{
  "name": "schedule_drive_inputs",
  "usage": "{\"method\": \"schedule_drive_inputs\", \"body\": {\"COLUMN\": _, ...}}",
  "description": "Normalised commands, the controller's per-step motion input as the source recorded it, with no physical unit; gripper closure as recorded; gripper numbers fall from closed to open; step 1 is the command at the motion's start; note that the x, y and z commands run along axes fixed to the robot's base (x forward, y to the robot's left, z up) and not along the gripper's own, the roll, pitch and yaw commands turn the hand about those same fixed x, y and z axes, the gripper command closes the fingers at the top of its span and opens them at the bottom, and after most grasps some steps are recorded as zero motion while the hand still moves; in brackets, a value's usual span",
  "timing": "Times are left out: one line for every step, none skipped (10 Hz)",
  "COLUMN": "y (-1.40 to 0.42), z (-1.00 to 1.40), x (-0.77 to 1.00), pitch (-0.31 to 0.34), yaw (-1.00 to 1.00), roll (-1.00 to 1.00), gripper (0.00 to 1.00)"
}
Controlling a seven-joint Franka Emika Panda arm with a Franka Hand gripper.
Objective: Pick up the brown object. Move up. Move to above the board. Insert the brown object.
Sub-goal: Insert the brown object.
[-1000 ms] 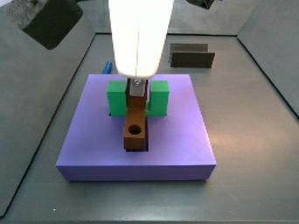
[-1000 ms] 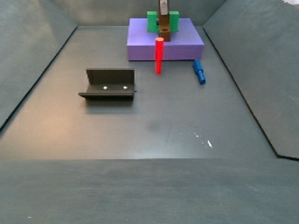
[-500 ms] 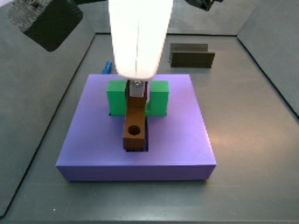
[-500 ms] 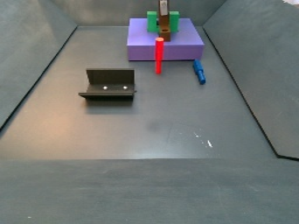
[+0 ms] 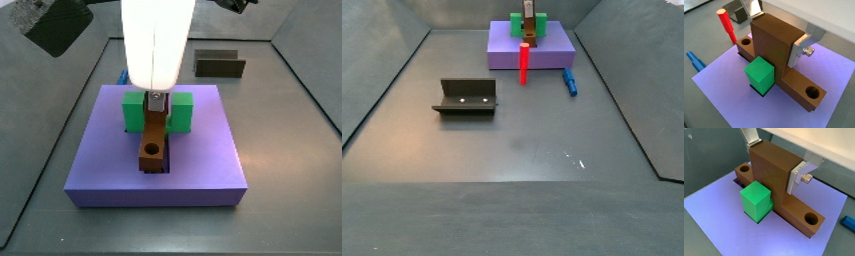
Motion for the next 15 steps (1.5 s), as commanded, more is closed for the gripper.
{"method": "schedule_drive_inputs", "body": {"y": 0.0, "z": -0.11, "x": 0.07, "pitch": 0.0, "yaw": 0.03, "roll": 0.05, "gripper": 1.0}}
{"method": "schedule_drive_inputs", "body": {"y": 0.0, "z": -0.07, "x": 0.14, "pitch": 0.02, "yaw": 0.08, "roll": 0.03, "gripper": 1.0}}
{"method": "schedule_drive_inputs", "body": {"y": 0.0, "z": -0.05, "x": 0.15, "pitch": 0.021, "yaw": 0.08, "roll": 0.01, "gripper": 1.0}}
{"method": "schedule_drive_inputs", "body": {"y": 0.0, "z": -0.02, "x": 0.19, "pitch": 0.033, "yaw": 0.1, "roll": 0.0, "gripper": 1.0}}
{"method": "schedule_drive_inputs", "body": {"y": 0.0, "z": 0.0, "x": 0.26, "pitch": 0.061, "yaw": 0.16, "roll": 0.0, "gripper": 1.0}}
{"method": "schedule_drive_inputs", "body": {"y": 0.0, "z": 0.0, "x": 0.22, "pitch": 0.051, "yaw": 0.17, "roll": 0.0, "gripper": 1.0}}
{"method": "schedule_drive_inputs", "body": {"y": 0.0, "z": -0.01, "x": 0.02, "pitch": 0.0, "yaw": 0.05, "roll": 0.0, "gripper": 1.0}}
{"method": "schedule_drive_inputs", "body": {"y": 0.0, "z": -0.06, "x": 0.0, "pitch": 0.0, "yaw": 0.0, "roll": 0.0, "gripper": 1.0}}
{"method": "schedule_drive_inputs", "body": {"y": 0.0, "z": -0.21, "x": 0.0, "pitch": -0.007, "yaw": 0.0, "roll": 0.03, "gripper": 1.0}}
{"method": "schedule_drive_inputs", "body": {"y": 0.0, "z": -0.34, "x": 0.0, "pitch": -0.046, "yaw": 0.0, "roll": 0.0, "gripper": 1.0}}
{"method": "schedule_drive_inputs", "body": {"y": -0.04, "z": -0.08, "x": 0.19, "pitch": 0.0, "yaw": 0.0, "roll": 0.0, "gripper": 1.0}}
{"method": "schedule_drive_inputs", "body": {"y": 0.0, "z": -0.05, "x": 0.24, "pitch": 0.0, "yaw": 0.0, "roll": 0.0, "gripper": 1.0}}
{"method": "schedule_drive_inputs", "body": {"y": 0.0, "z": -0.38, "x": 0.0, "pitch": -0.077, "yaw": 0.0, "roll": 0.01, "gripper": 1.0}}
{"method": "schedule_drive_inputs", "body": {"y": -0.03, "z": -0.68, "x": 0.0, "pitch": -0.121, "yaw": 0.0, "roll": 0.1, "gripper": 1.0}}
{"method": "schedule_drive_inputs", "body": {"y": -0.09, "z": -0.88, "x": -0.07, "pitch": -0.149, "yaw": 0.0, "roll": 0.15, "gripper": 1.0}}
